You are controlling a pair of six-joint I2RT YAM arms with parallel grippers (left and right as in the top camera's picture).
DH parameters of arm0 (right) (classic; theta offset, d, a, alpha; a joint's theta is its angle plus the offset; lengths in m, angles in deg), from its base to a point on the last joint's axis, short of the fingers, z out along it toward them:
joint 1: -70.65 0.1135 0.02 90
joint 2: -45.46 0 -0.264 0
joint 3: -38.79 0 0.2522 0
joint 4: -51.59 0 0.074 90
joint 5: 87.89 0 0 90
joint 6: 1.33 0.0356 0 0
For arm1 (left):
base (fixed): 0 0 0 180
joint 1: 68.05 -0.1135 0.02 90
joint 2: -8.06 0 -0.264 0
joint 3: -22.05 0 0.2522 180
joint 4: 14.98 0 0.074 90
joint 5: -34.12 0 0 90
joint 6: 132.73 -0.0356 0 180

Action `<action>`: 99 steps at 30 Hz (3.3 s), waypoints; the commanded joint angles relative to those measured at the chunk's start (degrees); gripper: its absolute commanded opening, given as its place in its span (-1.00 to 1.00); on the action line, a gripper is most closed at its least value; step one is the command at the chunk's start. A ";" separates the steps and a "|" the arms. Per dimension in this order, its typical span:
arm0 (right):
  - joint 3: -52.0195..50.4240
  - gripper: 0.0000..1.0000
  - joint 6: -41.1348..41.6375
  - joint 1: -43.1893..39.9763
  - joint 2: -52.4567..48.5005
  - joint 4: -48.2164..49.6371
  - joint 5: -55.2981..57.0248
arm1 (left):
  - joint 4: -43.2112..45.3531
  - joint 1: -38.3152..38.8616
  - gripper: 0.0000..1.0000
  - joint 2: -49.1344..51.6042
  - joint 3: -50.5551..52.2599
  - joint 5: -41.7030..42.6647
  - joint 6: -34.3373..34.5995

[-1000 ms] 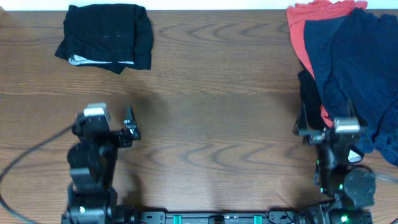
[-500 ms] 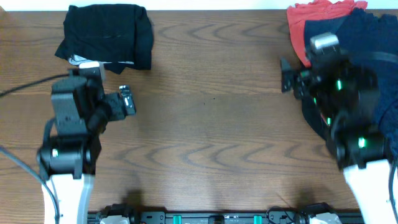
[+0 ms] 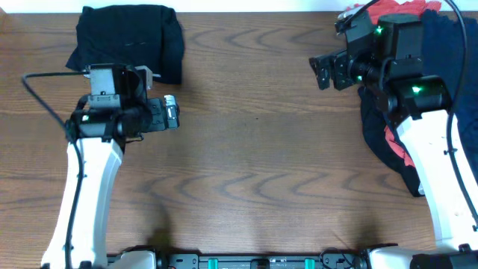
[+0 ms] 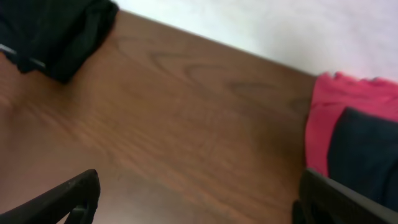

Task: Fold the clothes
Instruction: 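Reach the right gripper into the clothes pile and grasp the navy pants, then pull the navy pants out of the pile toward the table center with right gripper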

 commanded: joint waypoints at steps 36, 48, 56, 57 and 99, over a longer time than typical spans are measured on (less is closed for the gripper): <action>1.36 -0.10 16.76 -27.87 -25.22 -6.45 12.31 | 7.32 22.25 0.96 5.46 -3.02 -15.19 5.49; 1.16 -0.38 20.63 -27.19 -29.86 -6.47 12.41 | 7.15 22.25 0.97 6.56 -3.02 -15.19 5.49; 1.11 -0.95 21.00 -27.02 -30.38 -5.99 12.37 | 7.17 22.25 0.97 6.56 -3.02 -15.19 5.49; 1.27 -0.97 21.00 -26.99 -30.21 -6.12 12.04 | 7.17 22.25 0.97 6.56 -3.02 -15.19 5.49; 23.02 -0.98 16.74 25.22 -23.41 -4.15 0.09 | 2.95 1.38 0.96 -11.10 -3.80 -15.17 5.44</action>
